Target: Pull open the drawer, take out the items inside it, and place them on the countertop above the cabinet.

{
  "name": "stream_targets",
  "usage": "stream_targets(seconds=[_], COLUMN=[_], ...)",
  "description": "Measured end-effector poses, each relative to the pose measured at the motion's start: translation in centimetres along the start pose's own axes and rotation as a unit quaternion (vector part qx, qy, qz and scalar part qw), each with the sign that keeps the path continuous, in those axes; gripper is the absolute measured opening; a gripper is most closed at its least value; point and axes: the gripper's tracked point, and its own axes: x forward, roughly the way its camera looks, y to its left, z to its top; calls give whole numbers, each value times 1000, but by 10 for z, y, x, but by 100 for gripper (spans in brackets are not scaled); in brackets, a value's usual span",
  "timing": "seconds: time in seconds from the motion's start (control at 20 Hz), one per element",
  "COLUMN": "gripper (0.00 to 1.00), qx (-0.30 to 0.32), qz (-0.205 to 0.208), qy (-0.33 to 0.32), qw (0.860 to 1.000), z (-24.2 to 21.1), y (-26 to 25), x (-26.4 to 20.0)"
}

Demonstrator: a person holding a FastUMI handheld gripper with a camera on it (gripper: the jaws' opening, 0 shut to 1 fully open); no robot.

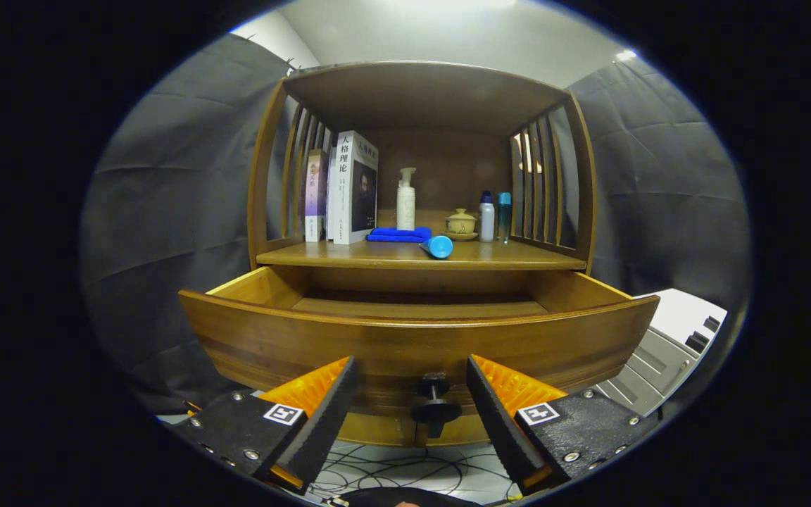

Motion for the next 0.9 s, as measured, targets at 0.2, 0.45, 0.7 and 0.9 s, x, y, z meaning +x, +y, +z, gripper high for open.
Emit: stream_targets(seconds=[0.2,0.45,0.7,0.9], gripper=[95,94,95,95], qx=[-11,-7,-8,-9], qz=[0,0,-1,-1], qy=[1,-6,-2,-2], qw=[1000,1000,1000,1000], z=[0,7,9,11], y=[-2,1,3,3], x=[6,21,38,51])
